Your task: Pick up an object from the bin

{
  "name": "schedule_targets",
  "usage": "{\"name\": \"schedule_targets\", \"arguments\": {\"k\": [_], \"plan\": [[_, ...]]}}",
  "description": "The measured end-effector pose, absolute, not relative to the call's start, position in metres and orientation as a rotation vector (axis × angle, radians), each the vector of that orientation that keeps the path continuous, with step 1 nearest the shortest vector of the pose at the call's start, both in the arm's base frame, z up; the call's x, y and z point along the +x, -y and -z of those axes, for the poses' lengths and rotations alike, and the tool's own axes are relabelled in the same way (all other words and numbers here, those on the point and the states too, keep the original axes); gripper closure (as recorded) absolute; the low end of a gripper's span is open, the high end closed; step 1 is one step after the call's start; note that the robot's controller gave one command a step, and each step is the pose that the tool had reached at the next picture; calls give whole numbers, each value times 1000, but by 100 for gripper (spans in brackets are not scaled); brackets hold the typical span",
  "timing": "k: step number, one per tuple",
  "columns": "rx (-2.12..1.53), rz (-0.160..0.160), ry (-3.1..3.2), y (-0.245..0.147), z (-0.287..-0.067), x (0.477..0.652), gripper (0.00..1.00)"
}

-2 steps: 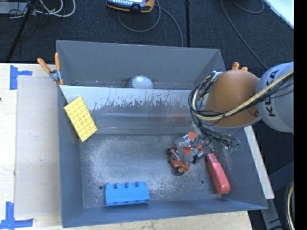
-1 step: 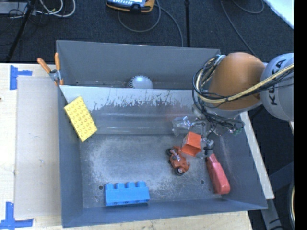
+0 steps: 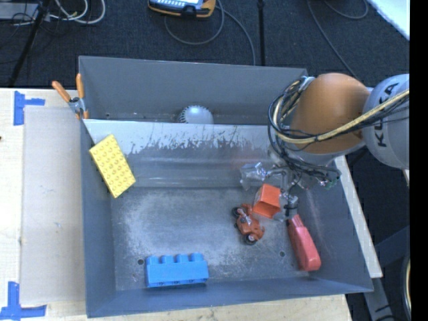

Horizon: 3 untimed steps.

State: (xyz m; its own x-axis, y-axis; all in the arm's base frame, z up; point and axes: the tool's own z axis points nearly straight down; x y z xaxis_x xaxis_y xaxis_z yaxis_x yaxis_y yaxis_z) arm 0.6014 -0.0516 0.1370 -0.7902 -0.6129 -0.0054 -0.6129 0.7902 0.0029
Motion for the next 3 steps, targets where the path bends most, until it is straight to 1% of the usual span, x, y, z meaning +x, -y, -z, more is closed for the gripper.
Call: {"name": "schedule_targets", "arguments": {"k": [1, 2, 3], "plan": [[-1217, -6, -2888, 58, -135, 585, 0], [-1539, -2, -2734, 46, -106, 582, 0], [-1366, -10, -2824, 28, -85, 580, 0]]}}
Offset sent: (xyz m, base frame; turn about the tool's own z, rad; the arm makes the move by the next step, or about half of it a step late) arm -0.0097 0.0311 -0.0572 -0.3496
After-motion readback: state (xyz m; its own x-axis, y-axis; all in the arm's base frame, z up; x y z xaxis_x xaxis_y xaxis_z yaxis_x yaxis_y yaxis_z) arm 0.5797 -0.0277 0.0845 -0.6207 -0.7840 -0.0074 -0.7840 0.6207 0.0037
